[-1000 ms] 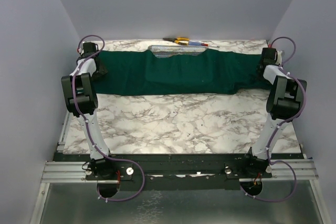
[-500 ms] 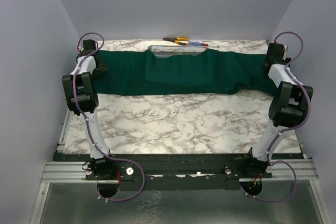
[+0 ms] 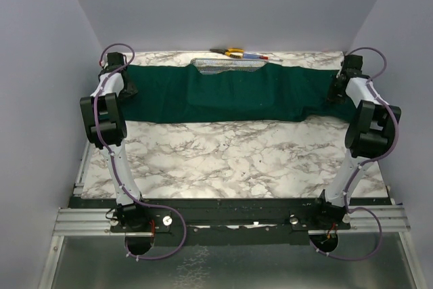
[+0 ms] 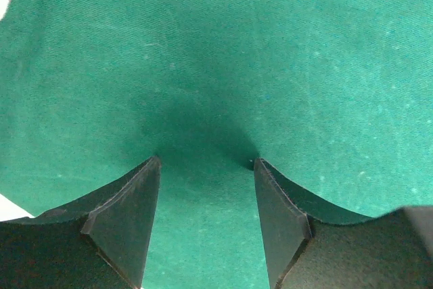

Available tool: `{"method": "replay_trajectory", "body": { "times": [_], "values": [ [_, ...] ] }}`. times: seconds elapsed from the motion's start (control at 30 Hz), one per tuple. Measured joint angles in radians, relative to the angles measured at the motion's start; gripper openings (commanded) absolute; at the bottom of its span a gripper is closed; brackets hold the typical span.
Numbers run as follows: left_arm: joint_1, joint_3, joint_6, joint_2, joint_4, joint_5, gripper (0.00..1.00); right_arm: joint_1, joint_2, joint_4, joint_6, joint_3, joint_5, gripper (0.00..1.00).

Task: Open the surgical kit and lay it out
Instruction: Open the surgical kit at the center of the board.

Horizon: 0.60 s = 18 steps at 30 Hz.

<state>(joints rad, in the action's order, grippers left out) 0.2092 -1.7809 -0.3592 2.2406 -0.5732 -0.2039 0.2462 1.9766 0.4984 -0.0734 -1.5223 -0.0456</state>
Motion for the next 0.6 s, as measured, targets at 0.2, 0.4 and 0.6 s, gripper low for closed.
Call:
{"method": "replay_trajectory", "body": {
  "times": [0.2,0.4,0.6],
  "values": [
    [0.000,0.010,0.003,-0.003,0.003,-0.037,0.59,0.007,0.018,0.053,-0.058,0.043,0.000,0.19],
    [0.001,0.010,0.002,-0.003,0.003,-0.059,0.59,0.011,0.072,0.061,-0.069,0.044,-0.022,0.21],
    [0.008,-0.014,0.003,0.013,0.002,-0.076,0.59,0.018,0.074,0.050,-0.047,0.053,-0.117,0.27]
  ]
}}
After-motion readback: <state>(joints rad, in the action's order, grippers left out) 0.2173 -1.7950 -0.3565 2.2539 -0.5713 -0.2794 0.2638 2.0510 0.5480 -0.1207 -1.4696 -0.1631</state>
